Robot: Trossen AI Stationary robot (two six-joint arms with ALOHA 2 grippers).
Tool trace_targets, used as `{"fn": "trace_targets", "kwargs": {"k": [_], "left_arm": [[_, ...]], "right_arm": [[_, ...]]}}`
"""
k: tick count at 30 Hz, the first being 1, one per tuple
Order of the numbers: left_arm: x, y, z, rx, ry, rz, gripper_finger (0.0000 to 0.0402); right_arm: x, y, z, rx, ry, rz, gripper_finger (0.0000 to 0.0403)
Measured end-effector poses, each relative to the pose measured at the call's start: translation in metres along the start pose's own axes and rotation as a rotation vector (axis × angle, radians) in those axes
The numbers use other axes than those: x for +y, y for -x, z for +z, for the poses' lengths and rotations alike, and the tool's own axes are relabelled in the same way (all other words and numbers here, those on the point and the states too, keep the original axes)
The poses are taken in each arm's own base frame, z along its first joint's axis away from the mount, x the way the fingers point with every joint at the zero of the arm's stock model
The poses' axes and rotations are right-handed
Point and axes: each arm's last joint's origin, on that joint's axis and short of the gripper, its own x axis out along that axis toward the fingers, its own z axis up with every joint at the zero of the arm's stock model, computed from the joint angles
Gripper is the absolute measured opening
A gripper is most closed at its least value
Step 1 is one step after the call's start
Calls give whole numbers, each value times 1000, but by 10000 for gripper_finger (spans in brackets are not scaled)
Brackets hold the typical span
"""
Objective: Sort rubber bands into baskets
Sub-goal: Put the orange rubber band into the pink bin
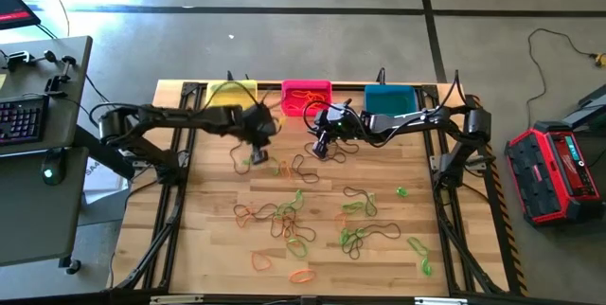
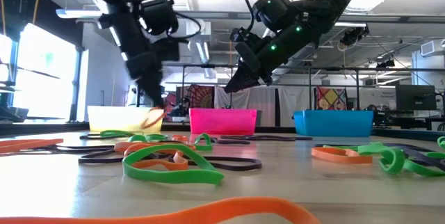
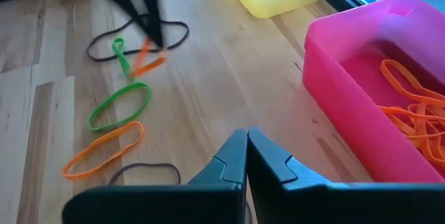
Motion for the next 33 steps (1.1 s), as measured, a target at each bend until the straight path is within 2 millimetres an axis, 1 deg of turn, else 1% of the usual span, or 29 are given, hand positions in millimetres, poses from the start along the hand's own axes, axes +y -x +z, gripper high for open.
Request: {"fn": "trace_targets", "kwargs": {"k": [7,9,12,19,25,29,33], "left_arm": [[47,22,38,-158,-22,100,0],[57,25,48,-203,-32,116,0],[71,25,60,-239,-44,117,0],[98,7,94,-313,-64,133,0],[124,-17,113,-314,-66,119,0],[135,-31,115,-304,-51,103,0],[140,-41,111,-292,-44,77,3]], "right_arm": [[0,0,0,0,-7,0,0],[0,0,0,-1,-12,0,0],[0,0,0,-1,-15,0,0],[0,0,0,-2,-15,-1,0],[0,0,0,0,-8,-3,0],[0,0,0,3,-7,-3,0],[0,0,-1,6,-11,-5,0]]}}
